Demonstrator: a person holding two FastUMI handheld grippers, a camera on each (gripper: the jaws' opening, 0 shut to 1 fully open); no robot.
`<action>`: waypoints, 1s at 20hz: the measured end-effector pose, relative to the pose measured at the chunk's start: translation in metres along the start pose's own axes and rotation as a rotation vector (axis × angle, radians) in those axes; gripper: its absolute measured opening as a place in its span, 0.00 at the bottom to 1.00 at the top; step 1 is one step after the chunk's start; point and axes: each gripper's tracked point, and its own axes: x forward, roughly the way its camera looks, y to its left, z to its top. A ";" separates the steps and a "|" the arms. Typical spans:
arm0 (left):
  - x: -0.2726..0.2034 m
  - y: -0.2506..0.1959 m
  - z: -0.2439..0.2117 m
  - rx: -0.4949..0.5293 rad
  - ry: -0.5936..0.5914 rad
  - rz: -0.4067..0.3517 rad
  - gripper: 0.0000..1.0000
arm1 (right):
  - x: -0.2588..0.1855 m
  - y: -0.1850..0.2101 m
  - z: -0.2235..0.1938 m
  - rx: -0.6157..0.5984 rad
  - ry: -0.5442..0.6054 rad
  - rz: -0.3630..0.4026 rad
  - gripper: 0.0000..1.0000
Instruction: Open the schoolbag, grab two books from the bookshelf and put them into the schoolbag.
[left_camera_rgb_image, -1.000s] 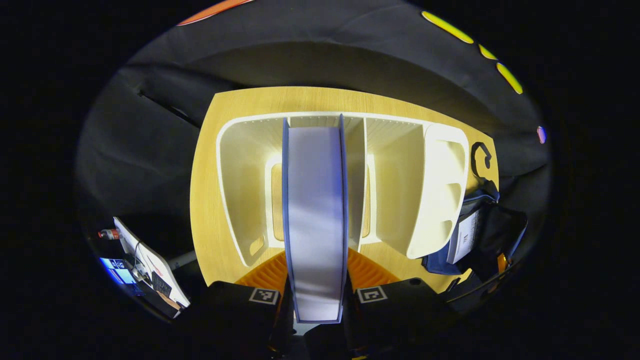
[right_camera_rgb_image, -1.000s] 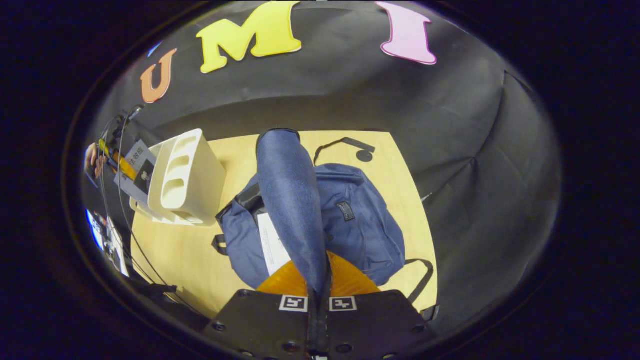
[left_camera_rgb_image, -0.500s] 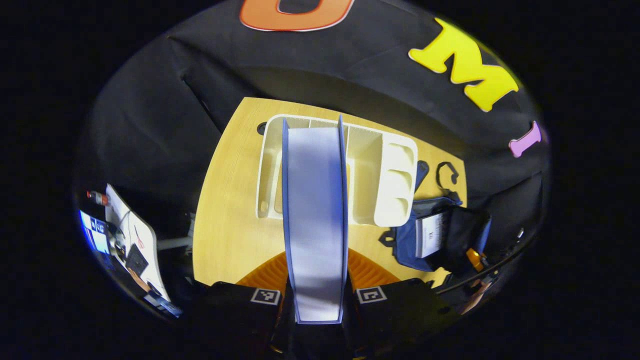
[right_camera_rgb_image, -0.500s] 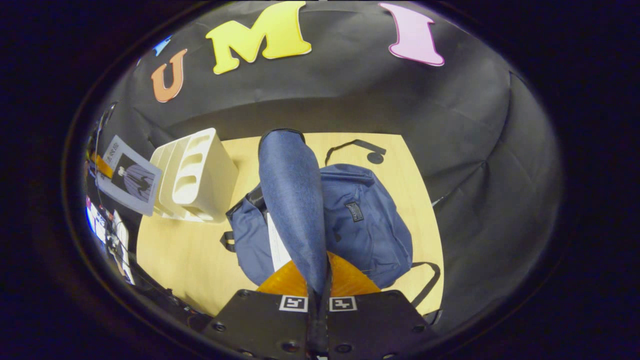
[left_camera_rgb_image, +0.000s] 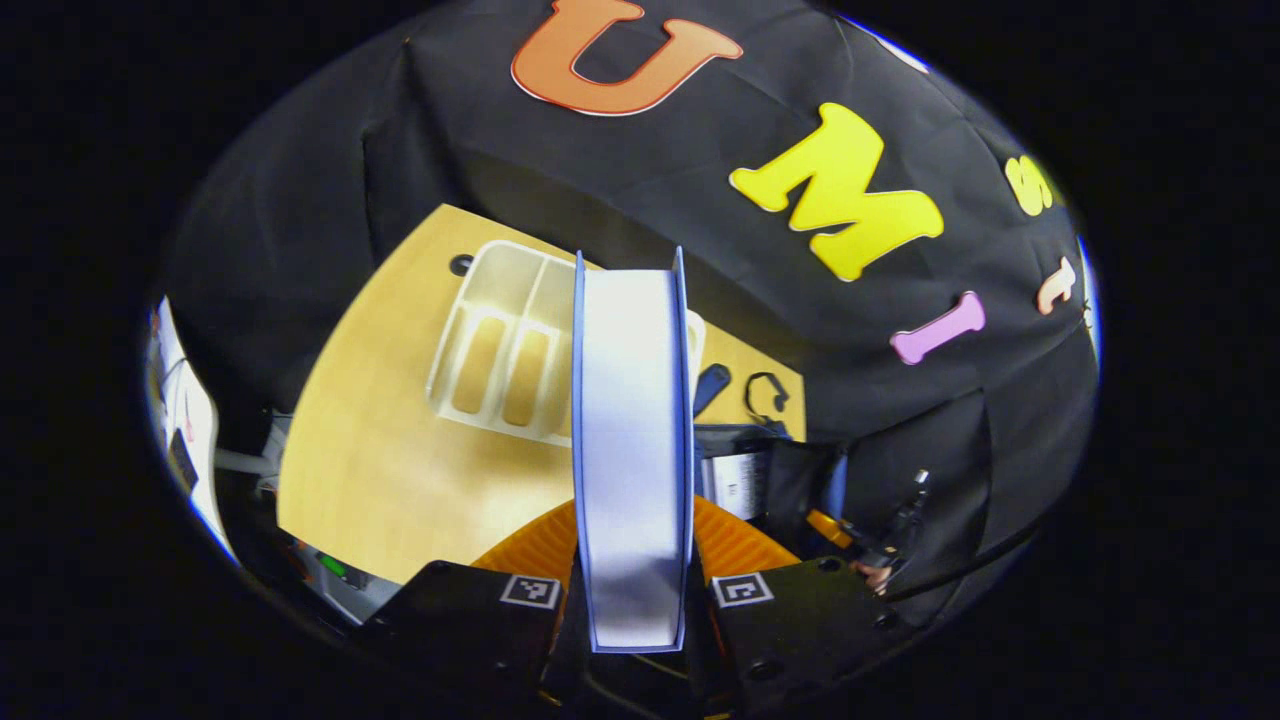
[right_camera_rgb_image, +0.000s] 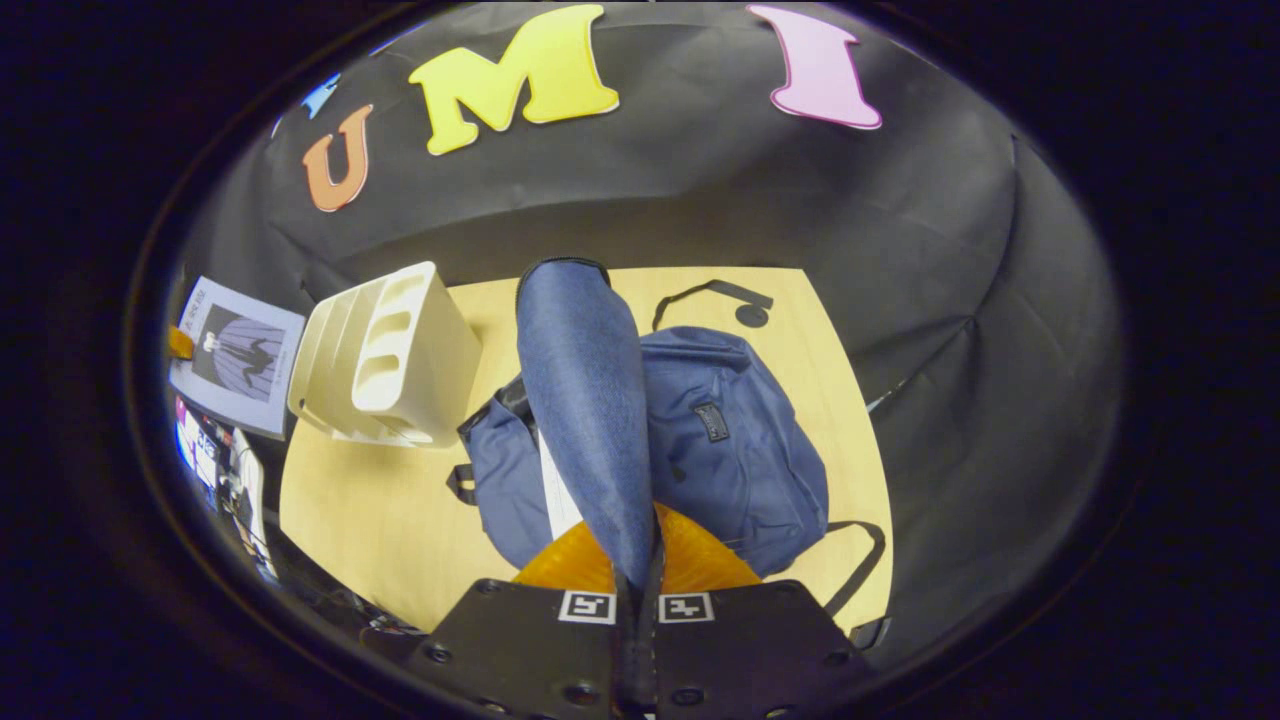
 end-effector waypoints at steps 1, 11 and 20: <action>0.008 -0.006 -0.005 0.006 -0.003 -0.040 0.41 | -0.001 0.000 -0.001 -0.001 -0.002 -0.002 0.00; 0.119 -0.081 -0.096 0.094 0.097 -0.345 0.46 | -0.003 0.002 -0.005 -0.018 -0.004 -0.022 0.01; 0.233 -0.106 -0.157 0.022 0.175 -0.404 0.41 | -0.006 -0.010 -0.001 0.014 -0.011 -0.039 0.01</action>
